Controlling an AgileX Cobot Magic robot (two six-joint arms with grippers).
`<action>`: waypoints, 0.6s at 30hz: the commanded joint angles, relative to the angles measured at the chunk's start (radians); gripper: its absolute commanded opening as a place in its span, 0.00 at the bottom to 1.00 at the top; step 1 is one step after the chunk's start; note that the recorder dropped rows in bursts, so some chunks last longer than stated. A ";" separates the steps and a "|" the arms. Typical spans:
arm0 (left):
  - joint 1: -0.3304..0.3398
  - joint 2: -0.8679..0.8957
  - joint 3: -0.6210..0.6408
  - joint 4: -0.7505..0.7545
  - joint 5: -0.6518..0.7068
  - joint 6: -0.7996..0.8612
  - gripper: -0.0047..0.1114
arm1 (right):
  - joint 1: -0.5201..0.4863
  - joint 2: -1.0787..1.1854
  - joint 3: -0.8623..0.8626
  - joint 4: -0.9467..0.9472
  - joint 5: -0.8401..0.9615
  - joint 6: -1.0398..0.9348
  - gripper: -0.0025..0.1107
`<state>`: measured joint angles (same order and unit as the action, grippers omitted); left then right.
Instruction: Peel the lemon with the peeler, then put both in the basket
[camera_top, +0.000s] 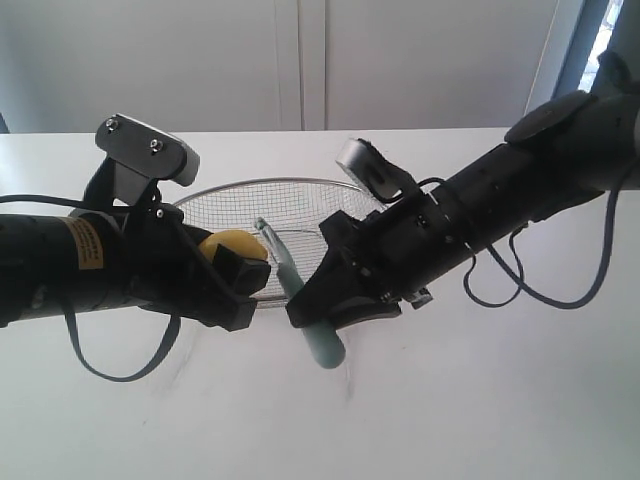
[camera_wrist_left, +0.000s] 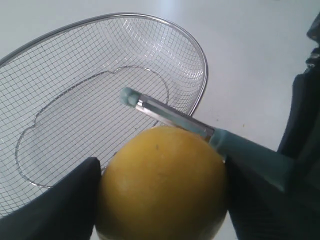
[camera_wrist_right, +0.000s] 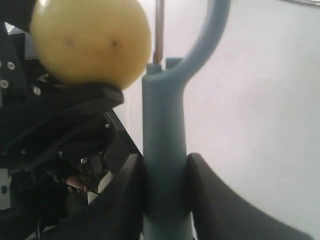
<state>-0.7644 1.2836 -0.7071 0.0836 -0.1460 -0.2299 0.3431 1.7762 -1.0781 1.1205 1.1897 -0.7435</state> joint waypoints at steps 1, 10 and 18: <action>-0.006 -0.004 0.002 0.001 -0.010 0.000 0.04 | -0.007 -0.056 -0.008 0.058 0.031 -0.056 0.02; -0.006 -0.004 0.002 0.001 -0.010 0.000 0.04 | -0.007 -0.179 -0.008 0.062 0.031 -0.071 0.02; -0.006 -0.004 0.002 0.001 -0.010 0.000 0.04 | -0.030 -0.278 -0.008 -0.005 0.031 -0.104 0.02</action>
<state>-0.7644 1.2836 -0.7071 0.0836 -0.1460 -0.2299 0.3367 1.5330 -1.0781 1.1475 1.2135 -0.8272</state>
